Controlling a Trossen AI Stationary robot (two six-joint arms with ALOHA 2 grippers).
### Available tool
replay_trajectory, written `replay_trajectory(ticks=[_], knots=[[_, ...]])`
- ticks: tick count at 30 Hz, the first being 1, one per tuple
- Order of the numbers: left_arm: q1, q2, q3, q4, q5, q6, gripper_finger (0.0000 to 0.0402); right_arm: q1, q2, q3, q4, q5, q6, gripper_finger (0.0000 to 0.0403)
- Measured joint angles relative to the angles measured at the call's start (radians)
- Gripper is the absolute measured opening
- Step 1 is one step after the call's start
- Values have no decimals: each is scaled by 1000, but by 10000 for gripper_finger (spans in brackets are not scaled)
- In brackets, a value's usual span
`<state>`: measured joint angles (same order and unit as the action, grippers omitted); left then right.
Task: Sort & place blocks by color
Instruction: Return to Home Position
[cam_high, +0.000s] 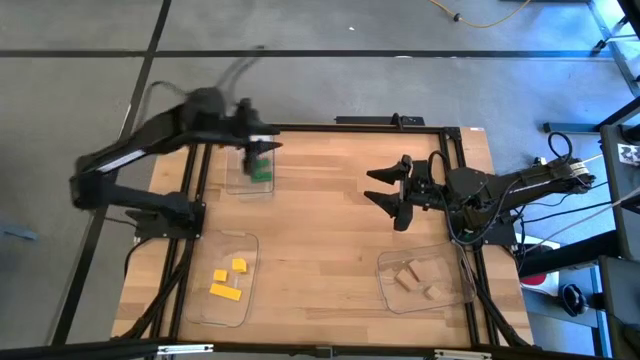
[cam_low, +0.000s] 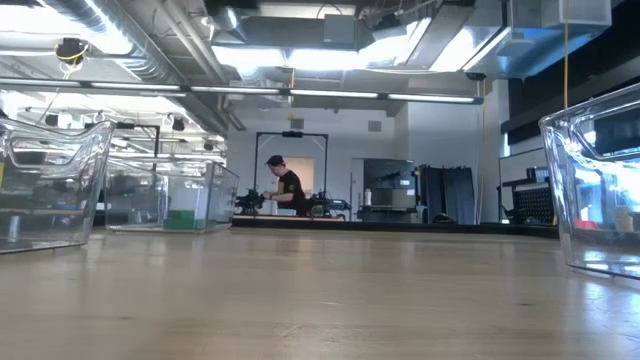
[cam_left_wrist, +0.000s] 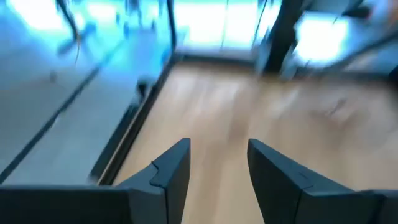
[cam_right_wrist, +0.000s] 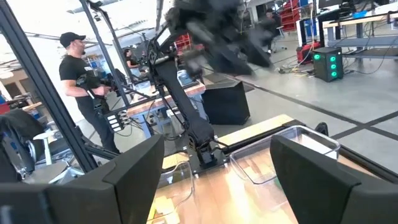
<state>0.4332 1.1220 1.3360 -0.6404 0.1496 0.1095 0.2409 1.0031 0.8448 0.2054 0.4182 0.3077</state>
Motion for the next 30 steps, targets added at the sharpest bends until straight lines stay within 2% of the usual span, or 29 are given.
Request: replay_trajectory(ticks=[5,7,10,13,15,18,30], knots=[[-150,-206,-125,276,-13,-158,136,0,0,0,-1,-1,-7,295],[-227,-266,-204,388,-48,-207,121,0,0,0,-1,-1,-17,295],[-342,-341,-324,507,-146,-251,81,0,0,0,-1,-2,-24,295],[-442,-400,-444,580,-240,-268,22,0,0,0,-1,-8,-25,295],[-492,-441,-516,617,-285,-291,8,0,0,0,-1,-29,-24,295],[-525,-498,-606,664,-325,-314,3,0,0,0,-1,-38,-24,295],[-529,-889,-928,727,-351,-396,0,0,0,0,1,-55,59,295]])
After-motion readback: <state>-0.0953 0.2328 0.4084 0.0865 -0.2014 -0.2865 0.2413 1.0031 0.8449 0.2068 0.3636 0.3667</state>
